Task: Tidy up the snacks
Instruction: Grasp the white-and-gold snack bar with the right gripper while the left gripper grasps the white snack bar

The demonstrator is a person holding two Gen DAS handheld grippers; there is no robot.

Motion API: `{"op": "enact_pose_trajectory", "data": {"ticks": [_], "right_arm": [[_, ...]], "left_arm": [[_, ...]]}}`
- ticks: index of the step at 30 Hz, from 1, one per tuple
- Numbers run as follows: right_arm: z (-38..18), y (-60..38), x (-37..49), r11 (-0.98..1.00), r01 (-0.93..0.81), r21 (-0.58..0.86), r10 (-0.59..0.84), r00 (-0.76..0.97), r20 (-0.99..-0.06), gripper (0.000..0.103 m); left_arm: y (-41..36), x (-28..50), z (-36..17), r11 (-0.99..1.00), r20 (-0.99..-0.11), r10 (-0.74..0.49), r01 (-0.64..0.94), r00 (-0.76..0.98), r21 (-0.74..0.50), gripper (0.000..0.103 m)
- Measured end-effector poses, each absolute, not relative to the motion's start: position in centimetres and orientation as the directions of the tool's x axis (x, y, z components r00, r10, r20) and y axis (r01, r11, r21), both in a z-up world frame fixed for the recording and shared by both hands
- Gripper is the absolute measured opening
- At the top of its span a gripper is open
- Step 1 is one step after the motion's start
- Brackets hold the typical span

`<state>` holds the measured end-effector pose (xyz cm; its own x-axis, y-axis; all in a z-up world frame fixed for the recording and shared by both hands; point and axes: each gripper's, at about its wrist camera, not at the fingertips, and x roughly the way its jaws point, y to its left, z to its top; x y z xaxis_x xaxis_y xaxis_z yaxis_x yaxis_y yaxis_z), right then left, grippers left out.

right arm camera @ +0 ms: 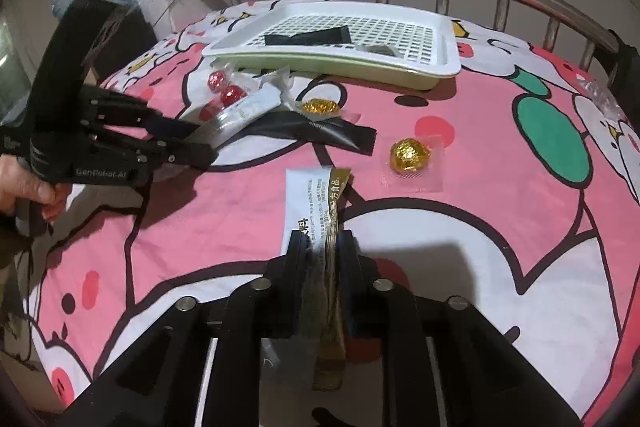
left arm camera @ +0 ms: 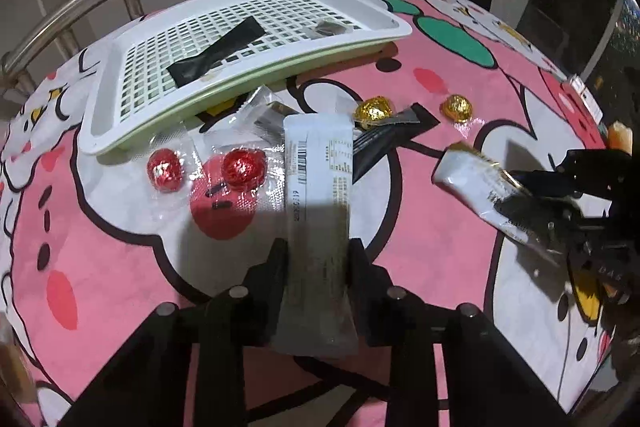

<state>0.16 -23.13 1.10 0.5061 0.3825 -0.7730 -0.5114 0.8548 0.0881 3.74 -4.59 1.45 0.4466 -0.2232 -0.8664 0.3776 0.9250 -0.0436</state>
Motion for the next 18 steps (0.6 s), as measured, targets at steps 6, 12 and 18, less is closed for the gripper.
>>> {"op": "enact_pose_trajectory", "data": {"ticks": [6, 12, 18], "right_arm": [[1.7, -22.0, -0.8, 0.856, -0.516, 0.026, 0.351, 0.544, -0.763, 0.072], [0.3, -21.1, -0.8, 0.850, -0.526, -0.015, 0.303, 0.513, -0.803, 0.040], [0.5, -21.0, -1.2, 0.847, -0.531, -0.005, 0.318, 0.515, -0.796, 0.020]], "left_arm": [[-4.0, 2.8, 1.4, 0.938, -0.841, -0.261, 0.332, 0.475, -0.103, 0.032], [-4.3, 1.8, 1.3, 0.943, -0.820, -0.267, 0.312, 0.506, -0.115, 0.032], [-4.1, 1.1, 1.3, 0.942, -0.796, -0.302, 0.294, 0.525, -0.164, 0.031]]}}
